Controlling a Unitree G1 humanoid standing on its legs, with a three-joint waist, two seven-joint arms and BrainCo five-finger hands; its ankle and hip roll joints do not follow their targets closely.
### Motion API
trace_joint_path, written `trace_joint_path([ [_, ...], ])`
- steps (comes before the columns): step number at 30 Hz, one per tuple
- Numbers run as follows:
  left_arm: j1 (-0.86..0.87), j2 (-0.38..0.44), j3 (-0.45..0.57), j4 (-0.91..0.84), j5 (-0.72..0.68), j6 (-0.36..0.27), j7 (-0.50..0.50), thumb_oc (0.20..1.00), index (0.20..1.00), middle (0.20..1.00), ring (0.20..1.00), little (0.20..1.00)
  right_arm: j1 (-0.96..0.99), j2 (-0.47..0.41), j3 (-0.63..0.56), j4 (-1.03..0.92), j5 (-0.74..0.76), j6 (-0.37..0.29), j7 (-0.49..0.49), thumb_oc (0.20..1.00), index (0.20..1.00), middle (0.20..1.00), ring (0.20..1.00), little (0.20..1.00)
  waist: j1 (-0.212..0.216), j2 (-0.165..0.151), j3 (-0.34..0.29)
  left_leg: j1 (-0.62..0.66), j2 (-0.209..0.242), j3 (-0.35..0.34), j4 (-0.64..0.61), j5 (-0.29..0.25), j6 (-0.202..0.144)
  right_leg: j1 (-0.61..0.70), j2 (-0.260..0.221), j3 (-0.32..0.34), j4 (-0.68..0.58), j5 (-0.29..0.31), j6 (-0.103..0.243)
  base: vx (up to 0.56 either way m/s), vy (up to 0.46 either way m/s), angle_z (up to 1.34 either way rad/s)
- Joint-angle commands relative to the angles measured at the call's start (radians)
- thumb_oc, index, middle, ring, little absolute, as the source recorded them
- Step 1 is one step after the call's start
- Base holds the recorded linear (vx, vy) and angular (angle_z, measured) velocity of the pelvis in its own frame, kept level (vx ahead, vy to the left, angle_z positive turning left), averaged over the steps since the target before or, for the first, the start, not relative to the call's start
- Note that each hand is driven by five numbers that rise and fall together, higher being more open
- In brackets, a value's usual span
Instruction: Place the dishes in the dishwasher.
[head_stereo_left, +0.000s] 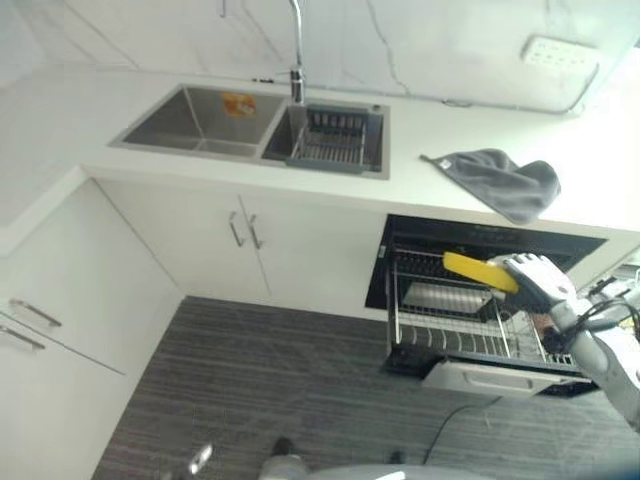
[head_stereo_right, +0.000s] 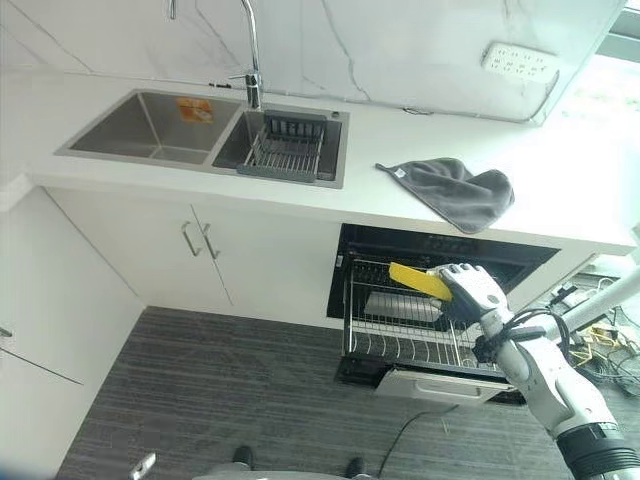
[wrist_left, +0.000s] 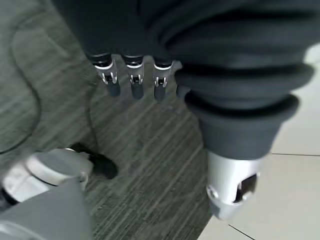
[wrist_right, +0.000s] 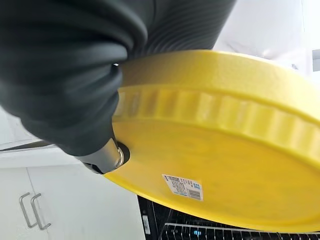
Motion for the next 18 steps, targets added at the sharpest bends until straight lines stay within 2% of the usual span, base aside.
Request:
trace_joint_path([
  [1, -0.100, 0.065, -0.054, -0.089, 0.041, -0.027, 0.006, 1.000, 1.000, 1.000, 1.000, 1.000, -0.130, -0.071, 0.007, -0.009, 0.021, -0.019, 0.001, 0.200, 0.200, 0.200, 0.200, 0.200, 0.026, 0.009, -0.018, 0.003, 0.065, 0.041, 0.010, -0.040, -0.024, 0.071, -0.074, -0.016, 0.003, -0.085, 0.111, 0.05, 0.011, 0.01],
  [3, -0.102, 0.072, -0.052, -0.067, 0.082, -0.047, 0.006, 1.000, 1.000, 1.000, 1.000, 1.000, -0.139, -0.069, 0.018, 0.020, 0.026, -0.021, 0.001, 0.200, 0.200, 0.200, 0.200, 0.200, 0.031, 0.008, -0.017, 0.009, 0.056, 0.030, 0.010, -0.043, -0.019, 0.083, -0.066, -0.018, 0.004, -0.092, 0.106, 0.07, 0.004, 0.03],
  [4, -0.099, 0.076, -0.050, -0.059, 0.108, -0.055, 0.015, 1.000, 1.000, 1.000, 1.000, 1.000, -0.145, -0.066, 0.020, 0.041, 0.030, -0.027, 0.003, 0.200, 0.200, 0.200, 0.200, 0.200, 0.037, 0.008, -0.007, 0.011, 0.046, 0.022, 0.028, -0.042, -0.011, 0.072, -0.057, -0.011, 0.067, -0.130, 0.092, 0.03, 0.005, 0.02],
  [6, -0.107, 0.083, -0.054, -0.052, 0.096, -0.052, 0.027, 1.000, 1.000, 1.000, 1.000, 1.000, -0.169, -0.061, 0.022, 0.069, 0.024, -0.039, -0.010, 0.200, 0.200, 0.200, 0.200, 0.200, 0.039, 0.002, 0.024, -0.072, 0.032, -0.010, 0.211, -0.094, -0.004, 0.014, -0.055, 0.009, 0.202, -0.189, 0.067, -0.09, -0.009, -0.02],
  [7, -0.128, 0.096, -0.065, -0.028, 0.084, -0.063, 0.022, 1.000, 1.000, 1.000, 1.000, 1.000, -0.206, -0.063, 0.045, 0.092, -0.006, -0.040, -0.036, 0.200, 0.200, 0.200, 0.200, 0.200, 0.035, 0.005, 0.063, -0.142, 0.041, -0.024, 0.339, -0.146, -0.006, -0.052, -0.065, 0.021, 0.304, -0.230, 0.053, -0.18, -0.030, -0.04],
  [8, -0.146, 0.108, -0.070, -0.010, 0.076, -0.068, 0.021, 1.000, 1.000, 1.000, 1.000, 1.000, -0.237, -0.067, 0.065, 0.113, -0.021, -0.034, -0.059, 0.200, 0.200, 0.200, 0.200, 0.200, 0.034, 0.007, 0.081, -0.181, 0.051, -0.028, 0.398, -0.169, -0.008, -0.091, -0.074, 0.024, 0.358, -0.250, 0.046, -0.23, -0.028, 0.00],
  [10, -0.189, 0.123, -0.089, 0.019, 0.017, -0.061, 0.037, 1.000, 1.000, 1.000, 1.000, 1.000, -0.327, -0.085, 0.121, 0.202, -0.092, -0.021, -0.184, 0.200, 0.200, 0.200, 0.200, 0.200, 0.036, 0.018, 0.117, -0.278, 0.067, -0.060, 0.528, -0.216, -0.011, -0.181, -0.105, 0.030, 0.485, -0.293, 0.018, -0.20, 0.014, 0.18],
  [11, -0.187, 0.116, -0.094, 0.034, 0.002, -0.057, 0.045, 1.000, 1.000, 1.000, 1.000, 1.000, -0.379, -0.075, 0.159, 0.281, -0.131, -0.007, -0.252, 0.200, 0.200, 0.200, 0.200, 0.200, 0.040, 0.029, 0.126, -0.314, 0.057, -0.082, 0.575, -0.242, -0.004, -0.238, -0.120, 0.035, 0.550, -0.304, 0.006, -0.09, 0.057, 0.18],
  [15, -0.160, 0.115, -0.100, 0.025, 0.034, -0.102, 0.060, 1.000, 1.000, 1.000, 1.000, 1.000, -0.404, -0.102, 0.194, 0.305, -0.180, 0.039, -0.343, 0.200, 0.200, 0.200, 0.200, 0.200, 0.050, 0.046, 0.148, -0.345, 0.046, -0.099, 0.611, -0.251, 0.003, -0.290, -0.140, 0.037, 0.627, -0.317, 0.002, 0.00, 0.053, -0.01],
  [18, -0.133, 0.115, -0.107, -0.019, 0.050, -0.169, 0.059, 1.000, 1.000, 1.000, 1.000, 1.000, -0.402, -0.101, 0.191, 0.327, -0.268, 0.070, -0.485, 0.200, 0.200, 0.200, 0.200, 0.200, 0.058, 0.057, 0.172, -0.363, 0.038, -0.107, 0.632, -0.253, 0.005, -0.310, -0.154, 0.033, 0.652, -0.314, 0.005, 0.01, 0.020, 0.08],
])
